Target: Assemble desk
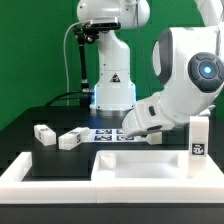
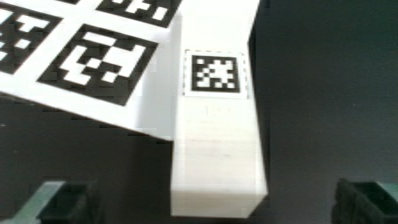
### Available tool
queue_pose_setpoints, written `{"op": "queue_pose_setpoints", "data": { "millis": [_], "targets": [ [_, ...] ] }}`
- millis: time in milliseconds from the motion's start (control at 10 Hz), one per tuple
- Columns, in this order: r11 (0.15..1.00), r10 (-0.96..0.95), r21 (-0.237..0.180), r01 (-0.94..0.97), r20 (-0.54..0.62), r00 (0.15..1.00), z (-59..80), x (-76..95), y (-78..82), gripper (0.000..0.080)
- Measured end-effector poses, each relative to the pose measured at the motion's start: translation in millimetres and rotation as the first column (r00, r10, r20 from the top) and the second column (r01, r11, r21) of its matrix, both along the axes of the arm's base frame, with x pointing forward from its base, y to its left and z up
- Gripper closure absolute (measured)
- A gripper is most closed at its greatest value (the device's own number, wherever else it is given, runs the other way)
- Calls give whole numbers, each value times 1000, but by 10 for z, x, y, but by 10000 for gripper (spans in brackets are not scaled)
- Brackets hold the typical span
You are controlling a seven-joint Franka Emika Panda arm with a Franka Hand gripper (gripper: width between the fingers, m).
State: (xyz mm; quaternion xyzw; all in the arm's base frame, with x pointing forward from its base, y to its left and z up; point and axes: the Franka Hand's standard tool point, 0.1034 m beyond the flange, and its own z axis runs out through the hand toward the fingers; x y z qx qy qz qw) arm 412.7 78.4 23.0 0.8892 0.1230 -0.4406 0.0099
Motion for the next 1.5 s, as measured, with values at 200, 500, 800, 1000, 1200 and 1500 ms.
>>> {"op": "queue_pose_setpoints", "data": {
  "millis": [200,500,800,1000,1200,1500],
  "targets": [
    [1000,-7,-16,7,-10,1000,-39,-63,-34,150],
    [999,-19,-41,19,-7,1000,-90,-159,-25,150],
    [999,-21,-41,21,-8,1000,-95,-162,-36,420],
    [999,-22,-41,22,-8,1000,-96,-161,-39,513],
    [999,-23,-41,22,-8,1000,-96,-161,-40,512],
    [999,-24,-41,23,-10,1000,-77,-148,-47,512]
  ]
}}
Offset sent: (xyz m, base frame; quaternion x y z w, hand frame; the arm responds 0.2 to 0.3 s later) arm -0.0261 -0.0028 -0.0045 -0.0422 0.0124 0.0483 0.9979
